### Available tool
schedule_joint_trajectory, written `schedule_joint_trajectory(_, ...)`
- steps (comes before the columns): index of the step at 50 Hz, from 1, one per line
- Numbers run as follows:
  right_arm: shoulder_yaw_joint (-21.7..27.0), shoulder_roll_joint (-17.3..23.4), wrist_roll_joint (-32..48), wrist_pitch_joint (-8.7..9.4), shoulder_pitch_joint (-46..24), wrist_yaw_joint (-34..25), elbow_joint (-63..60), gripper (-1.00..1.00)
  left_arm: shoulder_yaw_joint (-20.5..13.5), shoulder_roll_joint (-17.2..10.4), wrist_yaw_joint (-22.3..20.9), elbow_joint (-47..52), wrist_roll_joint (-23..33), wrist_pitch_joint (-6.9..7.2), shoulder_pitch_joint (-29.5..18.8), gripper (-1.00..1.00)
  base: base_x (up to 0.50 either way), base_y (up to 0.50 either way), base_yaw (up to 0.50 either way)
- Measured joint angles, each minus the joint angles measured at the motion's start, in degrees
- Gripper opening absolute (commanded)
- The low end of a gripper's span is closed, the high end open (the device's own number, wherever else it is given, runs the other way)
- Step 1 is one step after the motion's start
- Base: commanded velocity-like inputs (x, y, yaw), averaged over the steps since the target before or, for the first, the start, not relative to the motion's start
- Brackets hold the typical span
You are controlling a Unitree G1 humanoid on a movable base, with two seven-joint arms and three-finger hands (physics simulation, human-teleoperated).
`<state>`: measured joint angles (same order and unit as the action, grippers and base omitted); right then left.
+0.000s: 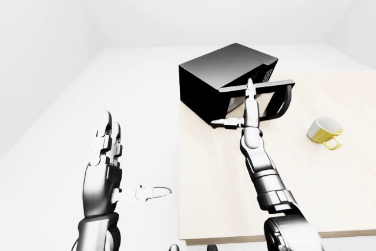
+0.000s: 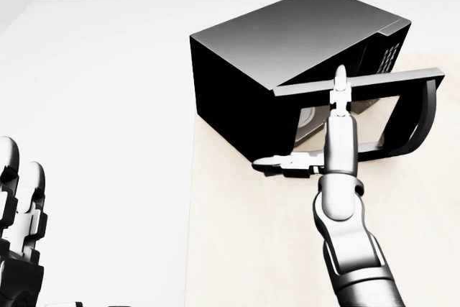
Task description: Close the microwave.
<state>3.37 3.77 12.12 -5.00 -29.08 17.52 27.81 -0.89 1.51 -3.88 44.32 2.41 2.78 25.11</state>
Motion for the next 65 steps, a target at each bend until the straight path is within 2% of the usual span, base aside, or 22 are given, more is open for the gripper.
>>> schedule_joint_trajectory(22,-0.13,-0.64,0.18,0.00,-15.51,1.70,19.70,1.00,0.02,0.01,-0.02,-0.23,0.09,-0.22,-0.08,1.00,0.00,0.00,0.00)
schedule_joint_trajectory(41,-0.22,-3.79,4.71,0.00,-25.21,5.77,35.63,1.00,0.69,-0.24,0.34,-0.58,0.73,-0.85,0.12,1.00,0.01,0.00,0.00)
schedule_joint_trajectory(57,0.72,-4.21,3.85,0.01,-28.76,5.47,40.65,1.00,0.82,-0.38,0.43,-0.36,0.75,-0.87,0.29,1.00,0.00,0.00,0.00)
schedule_joint_trajectory(65,0.52,-4.06,3.05,0.00,-26.62,4.79,37.10,1.00,0.78,-0.35,0.43,-0.32,0.79,-0.85,0.29,1.00,0.00,0.00,0.00)
